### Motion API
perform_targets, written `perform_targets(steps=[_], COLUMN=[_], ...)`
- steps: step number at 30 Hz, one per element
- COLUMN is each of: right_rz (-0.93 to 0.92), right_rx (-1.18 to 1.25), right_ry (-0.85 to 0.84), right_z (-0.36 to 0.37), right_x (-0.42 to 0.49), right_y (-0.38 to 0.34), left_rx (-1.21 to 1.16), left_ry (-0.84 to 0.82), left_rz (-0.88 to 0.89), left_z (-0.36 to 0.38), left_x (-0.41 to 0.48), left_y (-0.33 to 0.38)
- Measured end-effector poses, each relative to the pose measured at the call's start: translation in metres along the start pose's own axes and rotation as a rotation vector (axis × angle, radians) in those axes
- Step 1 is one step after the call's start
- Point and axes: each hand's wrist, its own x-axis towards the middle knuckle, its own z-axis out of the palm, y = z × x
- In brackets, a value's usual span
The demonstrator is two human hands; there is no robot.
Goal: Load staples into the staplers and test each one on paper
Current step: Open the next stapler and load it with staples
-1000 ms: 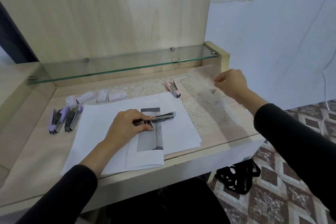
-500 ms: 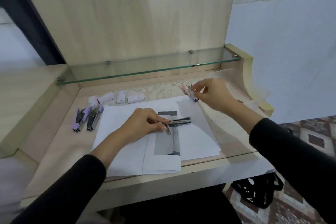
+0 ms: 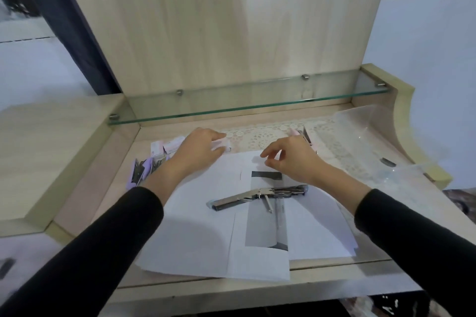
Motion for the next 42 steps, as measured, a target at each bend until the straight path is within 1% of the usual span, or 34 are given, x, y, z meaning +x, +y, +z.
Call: perform_targets(steps=[3,8,14,17,24,27,29,34,37,42], right_rz=[0.013,0.022,0.036,0.032,0.027,0.034,0.034,0.013,-0.001,-0.024], right_rx=[0.005,0.039,0.085,0.095,0.090,0.092,0.086,0.062,0.034,-0.027], right_ry=[-0.039,-0.096,-0.105,-0.106,-0.117,-0.128,-0.131,-0.137,-0.141,-0.150], right_z=[0.002,0.005,0.012,0.012,0.008,0.010,0.012,0.017,0.020,0.028], right_x=[0.005,0.007,0.009,0.009,0.007,0.005,0.005,0.006,0.009,0.012], right_y=[-0.001,-0.009,-0.011,-0.013,-0.019,-0.022,-0.024,-0.031,-0.035,-0.041], left_rx=[0.121,0.222,0.127,0.084,0.077,0.096,0.067,-0.147,-0.188,-0.337], left_ry=[-0.067,-0.018,0.063,0.077,-0.002,-0.043,-0.055,0.035,0.096,0.206], left_rz=[-0.017,0.019,0.040,0.063,0.109,0.123,0.119,0.052,-0.024,-0.308], left_z=[0.008,0.019,0.020,0.016,0.006,0.010,0.015,0.010,0.008,0.012], left_x=[0.010,0.015,0.007,0.000,-0.026,-0.038,-0.043,-0.053,-0.058,-0.063], left_y=[-0.005,-0.010,-0.009,-0.002,0.009,0.005,0.002,0.005,0.002,-0.014])
